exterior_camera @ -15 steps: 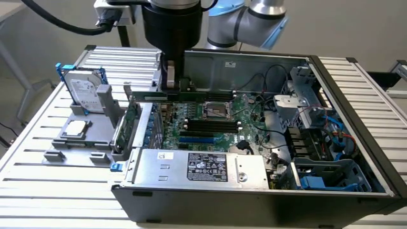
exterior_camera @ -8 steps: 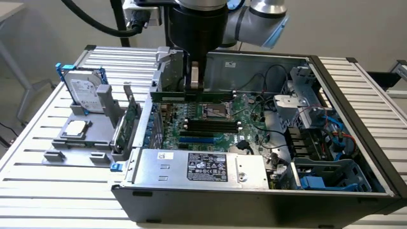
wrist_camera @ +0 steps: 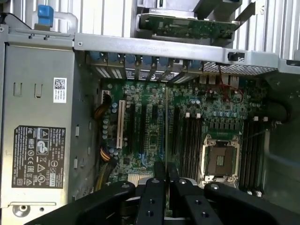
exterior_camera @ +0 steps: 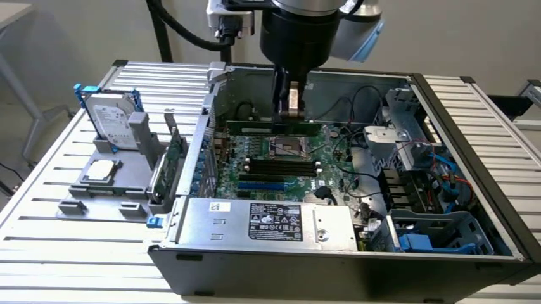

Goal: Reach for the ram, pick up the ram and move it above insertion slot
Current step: 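Pick up the ram and move it above insertion slot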

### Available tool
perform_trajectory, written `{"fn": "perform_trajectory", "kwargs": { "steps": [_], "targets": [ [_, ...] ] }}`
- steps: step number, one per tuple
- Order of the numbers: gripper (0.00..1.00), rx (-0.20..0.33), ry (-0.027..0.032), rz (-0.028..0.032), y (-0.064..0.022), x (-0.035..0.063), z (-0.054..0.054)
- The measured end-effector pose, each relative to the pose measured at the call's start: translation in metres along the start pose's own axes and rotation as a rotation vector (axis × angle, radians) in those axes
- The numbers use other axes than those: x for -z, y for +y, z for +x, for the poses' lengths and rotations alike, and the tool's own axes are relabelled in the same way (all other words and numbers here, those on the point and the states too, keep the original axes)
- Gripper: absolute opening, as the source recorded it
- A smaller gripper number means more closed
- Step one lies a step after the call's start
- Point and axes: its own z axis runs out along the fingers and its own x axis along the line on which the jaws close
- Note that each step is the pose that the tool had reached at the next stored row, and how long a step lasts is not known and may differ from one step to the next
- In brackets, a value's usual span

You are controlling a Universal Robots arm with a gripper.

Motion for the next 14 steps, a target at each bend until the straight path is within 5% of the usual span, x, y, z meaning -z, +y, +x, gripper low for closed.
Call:
{"fn": "perform_trajectory", "kwargs": {
  "steps": [8, 14],
  "targets": [
    [0.14, -0.001, 0.0127, -0.0005, -0.0105, -0.0081, -0.032],
    [0.14, -0.001, 0.0143, -0.0005, -0.0118, -0.0162, -0.053]
  ]
}}
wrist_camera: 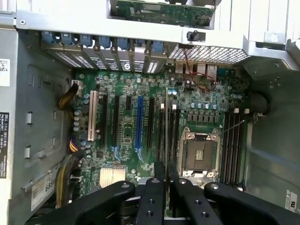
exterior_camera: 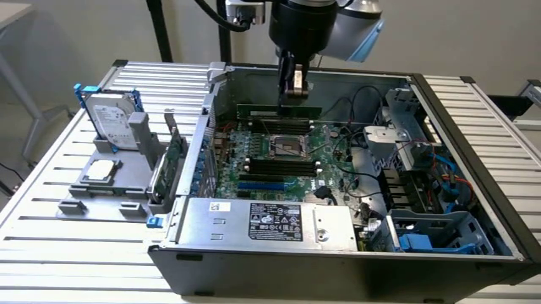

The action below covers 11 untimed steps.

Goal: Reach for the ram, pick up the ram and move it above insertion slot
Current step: 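Pick up the ram and move it above insertion slot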

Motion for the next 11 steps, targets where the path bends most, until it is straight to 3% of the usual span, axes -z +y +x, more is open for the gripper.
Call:
{"fn": "perform_trajectory", "kwargs": {
  "steps": [7, 11],
  "targets": [
    [0.14, -0.006, -0.0003, 0.0005, -0.0010, -0.0072, -0.016],
    [0.14, -0.008, -0.0003, 0.0006, -0.0011, -0.0073, -0.018]
  ]
}}
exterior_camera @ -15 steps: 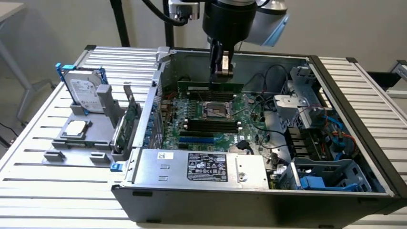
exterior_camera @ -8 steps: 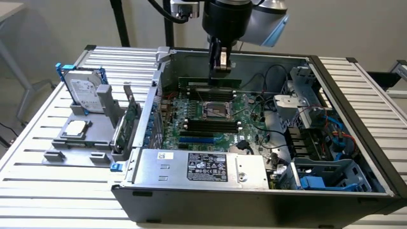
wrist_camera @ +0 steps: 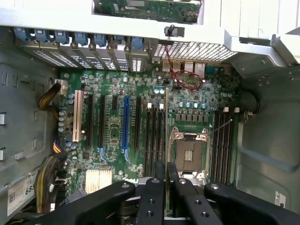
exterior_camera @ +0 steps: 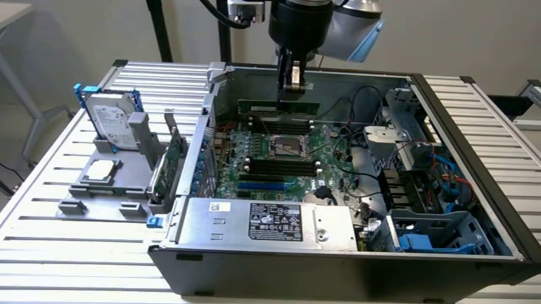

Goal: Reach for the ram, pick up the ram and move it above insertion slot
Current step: 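Pick up the ram and move it above insertion slot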

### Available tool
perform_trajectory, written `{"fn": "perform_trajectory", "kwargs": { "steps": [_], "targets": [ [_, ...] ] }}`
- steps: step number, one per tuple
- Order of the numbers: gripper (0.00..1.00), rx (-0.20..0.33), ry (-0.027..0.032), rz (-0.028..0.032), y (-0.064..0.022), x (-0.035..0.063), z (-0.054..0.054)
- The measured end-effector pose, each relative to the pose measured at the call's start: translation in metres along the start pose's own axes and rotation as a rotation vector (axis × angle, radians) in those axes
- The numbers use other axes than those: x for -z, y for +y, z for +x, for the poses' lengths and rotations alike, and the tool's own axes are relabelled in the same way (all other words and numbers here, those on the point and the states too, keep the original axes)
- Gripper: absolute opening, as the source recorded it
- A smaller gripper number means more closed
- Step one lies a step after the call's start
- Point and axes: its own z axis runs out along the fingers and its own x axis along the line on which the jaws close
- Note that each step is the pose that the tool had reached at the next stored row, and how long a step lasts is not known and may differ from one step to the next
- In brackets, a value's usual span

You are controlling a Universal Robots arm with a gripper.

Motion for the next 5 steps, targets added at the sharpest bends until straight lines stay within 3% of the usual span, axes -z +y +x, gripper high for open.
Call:
{"fn": "perform_trajectory", "kwargs": {
  "steps": [5],
  "targets": [
    [0.14, 0.000, -0.0001, 0.0000, 0.0000, 0.0000, 0.0000]
  ]
}}
